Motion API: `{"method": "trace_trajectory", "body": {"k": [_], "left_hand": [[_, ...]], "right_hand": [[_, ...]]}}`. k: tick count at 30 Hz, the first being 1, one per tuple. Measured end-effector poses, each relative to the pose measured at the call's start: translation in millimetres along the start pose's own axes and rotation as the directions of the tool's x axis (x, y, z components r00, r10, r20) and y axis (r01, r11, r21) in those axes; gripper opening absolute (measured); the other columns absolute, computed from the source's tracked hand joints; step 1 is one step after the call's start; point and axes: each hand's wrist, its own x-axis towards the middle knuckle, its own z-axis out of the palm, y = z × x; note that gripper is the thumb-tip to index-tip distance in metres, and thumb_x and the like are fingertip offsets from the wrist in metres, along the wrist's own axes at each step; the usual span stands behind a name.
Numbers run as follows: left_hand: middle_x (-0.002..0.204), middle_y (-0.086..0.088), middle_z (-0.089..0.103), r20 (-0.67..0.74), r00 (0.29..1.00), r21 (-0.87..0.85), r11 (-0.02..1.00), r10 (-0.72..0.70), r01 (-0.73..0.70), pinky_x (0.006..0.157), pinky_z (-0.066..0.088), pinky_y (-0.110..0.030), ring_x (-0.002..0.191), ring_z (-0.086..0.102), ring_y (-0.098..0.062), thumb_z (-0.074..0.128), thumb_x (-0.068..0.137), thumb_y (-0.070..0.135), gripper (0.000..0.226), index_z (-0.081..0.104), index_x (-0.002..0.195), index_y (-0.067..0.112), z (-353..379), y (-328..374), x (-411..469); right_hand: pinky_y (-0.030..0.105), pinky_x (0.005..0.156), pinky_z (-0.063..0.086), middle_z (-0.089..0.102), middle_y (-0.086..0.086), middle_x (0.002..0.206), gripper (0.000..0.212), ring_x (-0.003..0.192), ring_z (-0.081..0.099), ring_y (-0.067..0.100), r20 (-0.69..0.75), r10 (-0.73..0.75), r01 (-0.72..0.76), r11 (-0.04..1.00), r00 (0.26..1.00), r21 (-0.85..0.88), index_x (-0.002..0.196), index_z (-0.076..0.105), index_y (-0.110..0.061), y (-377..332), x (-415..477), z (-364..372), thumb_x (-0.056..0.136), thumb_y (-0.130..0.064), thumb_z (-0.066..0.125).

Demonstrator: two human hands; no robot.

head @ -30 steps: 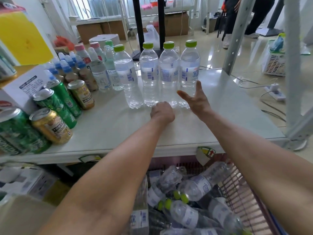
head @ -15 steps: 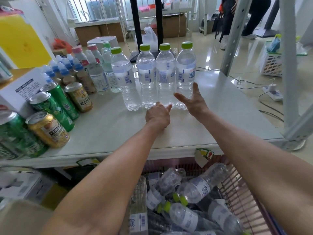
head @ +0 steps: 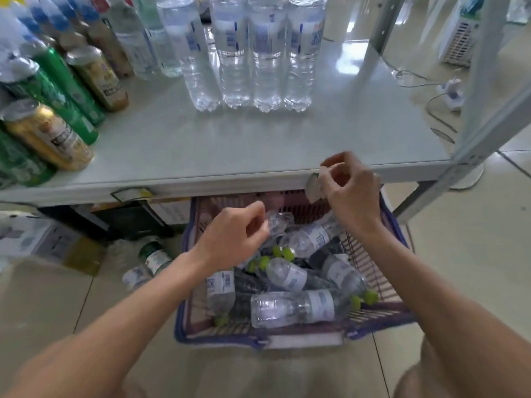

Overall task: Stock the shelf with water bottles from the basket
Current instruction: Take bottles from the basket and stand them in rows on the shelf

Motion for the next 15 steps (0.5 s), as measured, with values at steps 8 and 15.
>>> {"method": "trace_trajectory", "body": {"k": [8,15], "left_hand": [[0.051,0.002,0.063,0.629,0.437,0.166,0.660,-0.643,0.732,0.041,0.031,-0.021,0.041,0.047,-0.013,0.050,0.099,0.054,0.044,0.062,0.085,0.014,63,-7,4],[0.081,-0.009,0.064,0.645,0.244,-0.232,0.118,-0.725,0.965,0.030,0.025,-0.009,0.032,0.043,-0.006,0.075,0.088,0.043,0.030,0.060,0.101,0.021,129,-9,5]], "right_hand": [[0.031,0.073,0.054,0.069,-0.010,0.091,0.017,0.080,0.066,0.010,0.778,0.326,0.274,0.805,0.538,-0.527,0.089,0.069,-0.021,66,-12,8,0.091,-0.006,0.064],[0.054,0.118,0.025,0.042,0.012,0.155,0.068,0.146,0.031,0.037,0.646,0.296,0.458,0.506,0.703,-0.731,0.146,0.052,-0.022,137,3,31,0.084,-0.035,0.075]]}}
